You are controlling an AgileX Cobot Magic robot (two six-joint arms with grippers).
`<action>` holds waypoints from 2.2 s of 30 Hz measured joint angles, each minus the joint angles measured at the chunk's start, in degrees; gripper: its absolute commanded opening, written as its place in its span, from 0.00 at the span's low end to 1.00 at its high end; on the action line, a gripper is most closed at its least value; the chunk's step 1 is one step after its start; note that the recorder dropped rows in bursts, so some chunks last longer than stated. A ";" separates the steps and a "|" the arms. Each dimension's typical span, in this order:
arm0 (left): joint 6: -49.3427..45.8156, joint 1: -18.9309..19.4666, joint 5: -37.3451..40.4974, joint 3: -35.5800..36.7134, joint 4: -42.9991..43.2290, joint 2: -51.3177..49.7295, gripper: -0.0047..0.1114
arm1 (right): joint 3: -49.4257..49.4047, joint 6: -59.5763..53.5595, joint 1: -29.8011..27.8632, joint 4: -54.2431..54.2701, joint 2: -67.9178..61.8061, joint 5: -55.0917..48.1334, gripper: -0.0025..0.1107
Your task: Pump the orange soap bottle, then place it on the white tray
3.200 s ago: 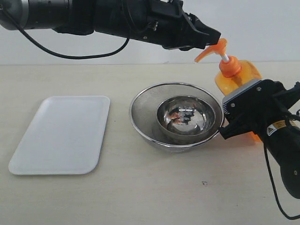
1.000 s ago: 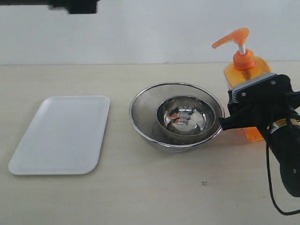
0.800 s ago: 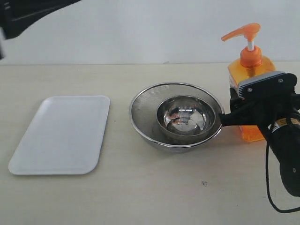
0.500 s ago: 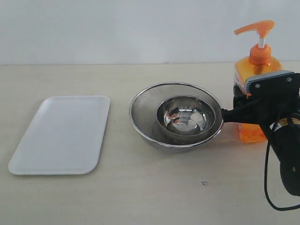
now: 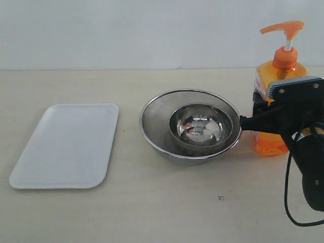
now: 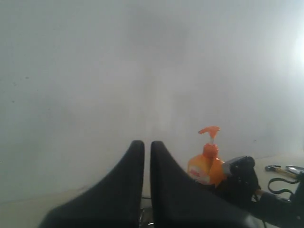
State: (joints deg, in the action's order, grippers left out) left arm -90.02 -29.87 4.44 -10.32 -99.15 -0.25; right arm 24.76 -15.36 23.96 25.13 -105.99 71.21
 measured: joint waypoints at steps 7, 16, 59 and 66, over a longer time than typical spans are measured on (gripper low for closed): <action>2.56 0.00 -8.66 3.27 0.00 0.11 0.08 | 0.00 0.03 0.00 0.00 0.00 -0.10 0.02; 2.56 0.00 -7.32 4.68 -0.25 0.11 0.08 | 0.00 0.03 0.00 0.00 0.00 -0.10 0.02; 2.56 0.11 -7.32 4.68 -0.25 0.11 0.08 | 0.00 9.84 0.00 0.64 0.00 -1.05 0.02; 2.56 6.01 -7.19 4.68 -0.25 0.11 0.08 | 0.00 9.84 0.00 0.64 0.00 -1.05 0.02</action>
State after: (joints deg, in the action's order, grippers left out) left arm -87.46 -23.87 -2.75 -5.64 -99.40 -0.14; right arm 24.76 -5.52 23.96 25.77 -105.99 70.15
